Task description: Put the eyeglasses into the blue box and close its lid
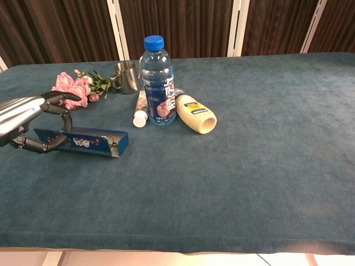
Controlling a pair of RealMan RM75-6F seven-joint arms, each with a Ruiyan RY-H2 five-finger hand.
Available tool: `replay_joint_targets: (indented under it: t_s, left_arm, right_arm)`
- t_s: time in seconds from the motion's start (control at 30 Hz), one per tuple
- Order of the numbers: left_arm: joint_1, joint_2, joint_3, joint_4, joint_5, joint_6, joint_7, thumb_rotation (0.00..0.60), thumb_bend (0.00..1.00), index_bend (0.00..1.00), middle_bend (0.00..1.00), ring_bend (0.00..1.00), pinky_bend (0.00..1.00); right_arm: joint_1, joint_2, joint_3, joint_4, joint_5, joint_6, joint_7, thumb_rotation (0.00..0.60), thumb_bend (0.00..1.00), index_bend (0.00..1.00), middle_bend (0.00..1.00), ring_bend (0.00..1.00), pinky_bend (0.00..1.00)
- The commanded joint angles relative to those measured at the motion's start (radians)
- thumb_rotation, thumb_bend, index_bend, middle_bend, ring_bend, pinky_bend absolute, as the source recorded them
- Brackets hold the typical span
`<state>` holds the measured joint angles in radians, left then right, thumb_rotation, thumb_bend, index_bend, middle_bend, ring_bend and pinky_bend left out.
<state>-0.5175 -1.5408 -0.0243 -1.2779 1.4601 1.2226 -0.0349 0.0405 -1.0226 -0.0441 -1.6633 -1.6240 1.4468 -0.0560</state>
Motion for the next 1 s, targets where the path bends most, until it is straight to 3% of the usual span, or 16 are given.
replay_joint_targets:
  t_s: [0.03, 0.37, 0.77, 0.87, 1.0]
  left_arm:
    - [-0.032, 0.009, -0.042, -0.027, -0.032, -0.044, 0.065, 0.6, 0.68, 0.66, 0.09, 0.0, 0.11]
    - [-0.084, 0.008, -0.1, -0.034, -0.137, -0.16, 0.169, 0.6, 0.69, 0.66, 0.08, 0.0, 0.11]
    - [-0.117, -0.018, -0.136, -0.003, -0.207, -0.213, 0.216, 0.6, 0.69, 0.64, 0.08, 0.0, 0.12]
    - [-0.123, -0.03, -0.142, 0.016, -0.217, -0.222, 0.212, 0.6, 0.66, 0.59, 0.08, 0.0, 0.11]
    - [-0.132, -0.05, -0.153, 0.047, -0.237, -0.237, 0.196, 0.6, 0.55, 0.39, 0.07, 0.0, 0.12]
  right_arm:
    - [0.002, 0.001, 0.002, -0.001, 0.005, -0.002, 0.002, 0.6, 0.22, 0.0, 0.0, 0.0, 0.08]
    - [0.0, 0.009, 0.005, 0.001, 0.01, 0.005, 0.02, 0.6, 0.22, 0.0, 0.0, 0.0, 0.08]
    - [0.001, 0.01, 0.005, 0.001, 0.013, 0.004, 0.023, 0.6, 0.22, 0.0, 0.0, 0.0, 0.08]
    - [0.0, 0.011, 0.006, 0.0, 0.014, 0.005, 0.024, 0.6, 0.22, 0.0, 0.0, 0.0, 0.08]
    - [0.0, 0.013, 0.007, -0.001, 0.016, 0.006, 0.027, 0.6, 0.22, 0.0, 0.0, 0.0, 0.08]
